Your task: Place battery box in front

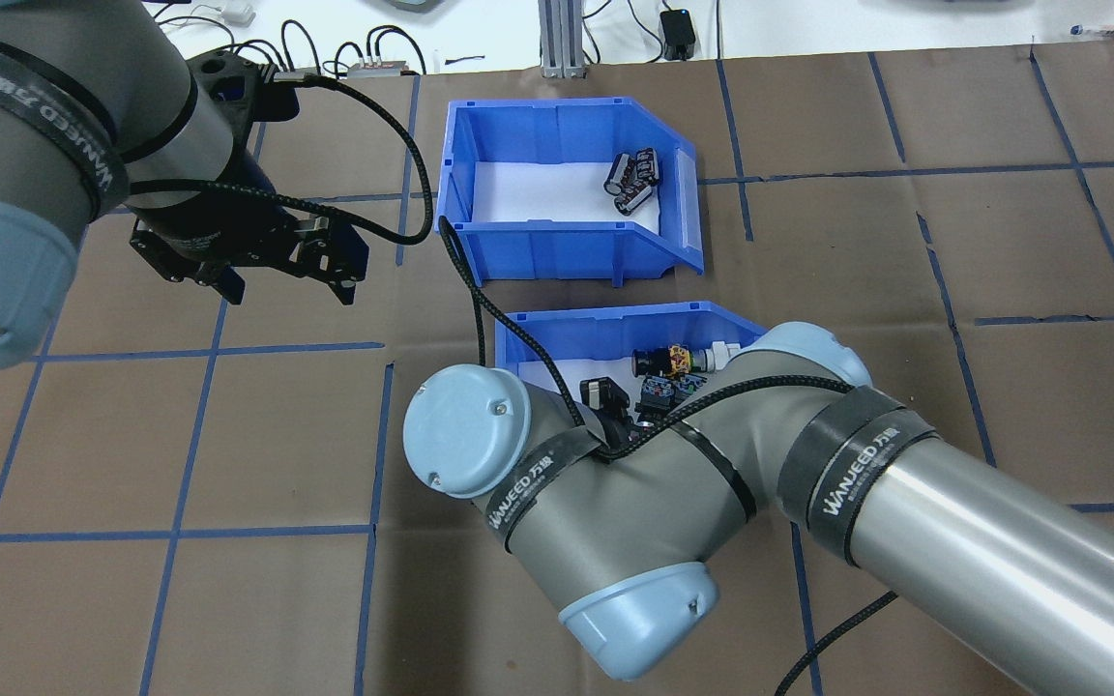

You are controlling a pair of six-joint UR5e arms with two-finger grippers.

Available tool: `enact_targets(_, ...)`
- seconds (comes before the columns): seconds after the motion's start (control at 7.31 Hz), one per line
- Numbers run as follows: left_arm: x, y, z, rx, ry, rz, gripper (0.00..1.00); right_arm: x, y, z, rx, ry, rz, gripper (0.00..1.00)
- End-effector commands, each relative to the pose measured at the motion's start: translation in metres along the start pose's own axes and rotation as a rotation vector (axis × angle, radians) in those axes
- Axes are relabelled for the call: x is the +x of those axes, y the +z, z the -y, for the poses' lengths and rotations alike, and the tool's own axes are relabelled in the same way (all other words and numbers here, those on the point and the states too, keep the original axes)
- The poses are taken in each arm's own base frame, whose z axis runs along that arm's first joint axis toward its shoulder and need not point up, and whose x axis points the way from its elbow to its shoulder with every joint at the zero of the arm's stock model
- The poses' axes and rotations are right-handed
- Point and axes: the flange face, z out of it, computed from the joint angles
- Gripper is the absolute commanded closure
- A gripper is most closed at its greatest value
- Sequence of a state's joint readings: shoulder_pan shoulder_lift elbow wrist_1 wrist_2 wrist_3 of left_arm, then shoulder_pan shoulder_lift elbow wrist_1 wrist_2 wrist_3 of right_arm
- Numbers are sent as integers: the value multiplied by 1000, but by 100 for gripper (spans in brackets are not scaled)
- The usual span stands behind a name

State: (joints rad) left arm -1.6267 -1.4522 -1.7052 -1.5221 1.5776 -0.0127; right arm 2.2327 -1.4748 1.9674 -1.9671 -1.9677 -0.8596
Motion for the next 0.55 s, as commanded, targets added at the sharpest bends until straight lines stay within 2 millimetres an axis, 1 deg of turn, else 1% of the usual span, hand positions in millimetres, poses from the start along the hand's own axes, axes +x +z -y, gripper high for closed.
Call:
enact_targets(0.0,-25,15,-2,-22,-56,-2,0,26,-20,-49,53,117,-10,0)
enact_targets(0.14,-24,10,-3,-7,-64,-2,0,37,-33,-77,101,189,-11,0)
enact_targets(0.27,-25,14,-4,-13,-54,7,0,52,-41,-109,142,272,-9,0)
enact_targets(0.41,-25,11,-2,-9,-54,10,0,65,-47,-141,195,362,1,0)
